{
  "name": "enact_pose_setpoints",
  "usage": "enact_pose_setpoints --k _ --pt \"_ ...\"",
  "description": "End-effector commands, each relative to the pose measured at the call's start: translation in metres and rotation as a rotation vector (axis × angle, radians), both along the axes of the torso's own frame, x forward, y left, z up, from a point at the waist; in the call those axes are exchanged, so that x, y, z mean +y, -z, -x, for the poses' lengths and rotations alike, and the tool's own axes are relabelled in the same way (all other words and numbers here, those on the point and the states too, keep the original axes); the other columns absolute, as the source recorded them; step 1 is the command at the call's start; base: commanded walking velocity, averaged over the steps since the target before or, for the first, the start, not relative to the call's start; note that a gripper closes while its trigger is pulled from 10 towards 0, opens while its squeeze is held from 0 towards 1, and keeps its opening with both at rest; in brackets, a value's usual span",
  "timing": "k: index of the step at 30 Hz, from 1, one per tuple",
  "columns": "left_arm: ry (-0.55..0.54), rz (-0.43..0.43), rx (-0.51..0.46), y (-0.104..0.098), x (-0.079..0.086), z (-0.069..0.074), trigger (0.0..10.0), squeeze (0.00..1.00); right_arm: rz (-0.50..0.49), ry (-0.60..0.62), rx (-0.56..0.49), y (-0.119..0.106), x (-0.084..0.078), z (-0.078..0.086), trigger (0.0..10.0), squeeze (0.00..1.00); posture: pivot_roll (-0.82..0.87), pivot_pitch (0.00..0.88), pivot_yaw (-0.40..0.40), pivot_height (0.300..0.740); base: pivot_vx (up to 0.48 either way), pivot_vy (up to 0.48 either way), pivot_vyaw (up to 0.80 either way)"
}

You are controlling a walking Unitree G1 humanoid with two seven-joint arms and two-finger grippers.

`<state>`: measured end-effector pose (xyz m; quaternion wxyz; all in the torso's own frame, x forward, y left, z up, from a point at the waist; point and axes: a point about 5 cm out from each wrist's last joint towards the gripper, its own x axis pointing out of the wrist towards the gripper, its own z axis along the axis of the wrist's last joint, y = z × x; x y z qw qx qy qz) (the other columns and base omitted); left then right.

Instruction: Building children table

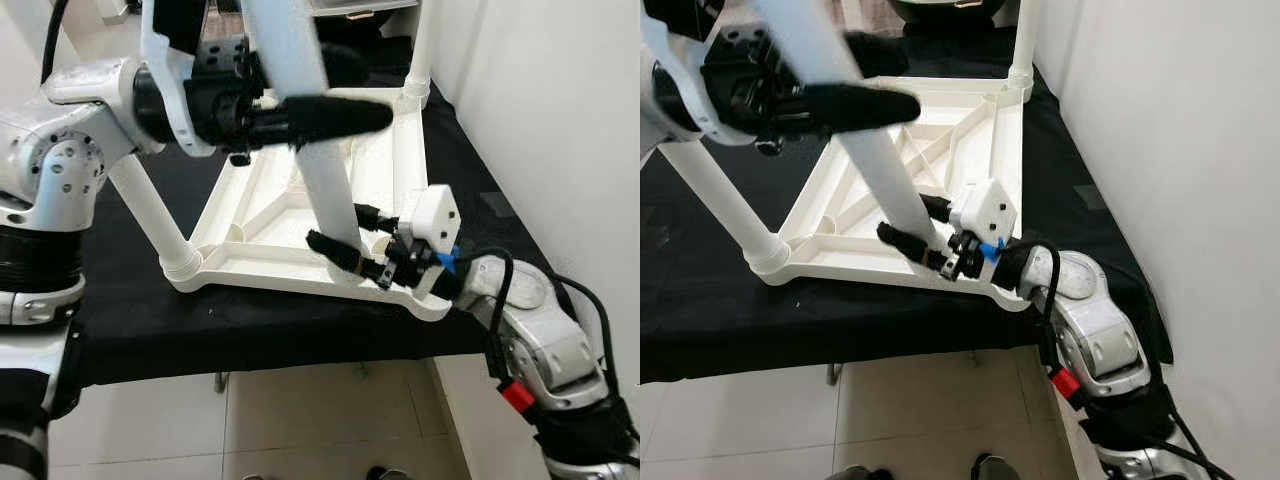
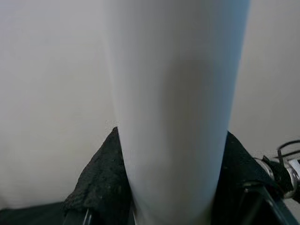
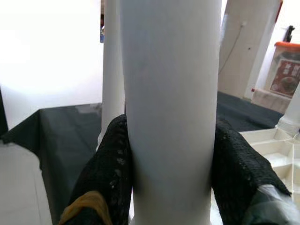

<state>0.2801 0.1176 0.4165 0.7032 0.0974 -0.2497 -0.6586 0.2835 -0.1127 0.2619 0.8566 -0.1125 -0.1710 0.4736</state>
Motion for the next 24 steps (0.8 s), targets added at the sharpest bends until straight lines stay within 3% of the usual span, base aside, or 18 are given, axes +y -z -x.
enact_pose_setpoints --k 1,13,14,18,24 --pt "0.001 0.034 -0.060 -0.010 0.004 0.007 0.0 0.00 -0.038 0.005 0.033 0.002 0.000 -0.001 10.0 0.00 -0.03 0.172 0.040 0.740 0.000 0.000 0.00" --pt "0.050 0.064 -0.023 -0.011 0.000 0.007 0.0 0.00 -0.131 -0.043 0.062 -0.005 0.019 0.003 10.0 0.00 -0.03 0.167 0.039 0.740 0.000 0.000 0.00" --pt "0.073 0.042 0.014 -0.009 0.000 0.006 0.0 0.00 -0.132 -0.137 0.048 -0.012 0.018 0.009 10.0 1.00 -0.02 0.167 0.043 0.740 0.000 0.000 0.00" --pt "0.113 -0.011 0.051 -0.005 0.001 0.007 0.0 0.00 -0.106 -0.245 0.009 -0.020 0.015 0.016 10.0 1.00 -0.02 0.169 0.047 0.740 0.000 0.000 0.00" --pt "0.161 -0.050 0.076 -0.003 -0.002 0.010 0.0 0.00 -0.075 -0.295 -0.027 -0.034 0.016 0.010 10.0 1.00 -0.03 0.173 0.046 0.740 0.000 0.000 0.00"
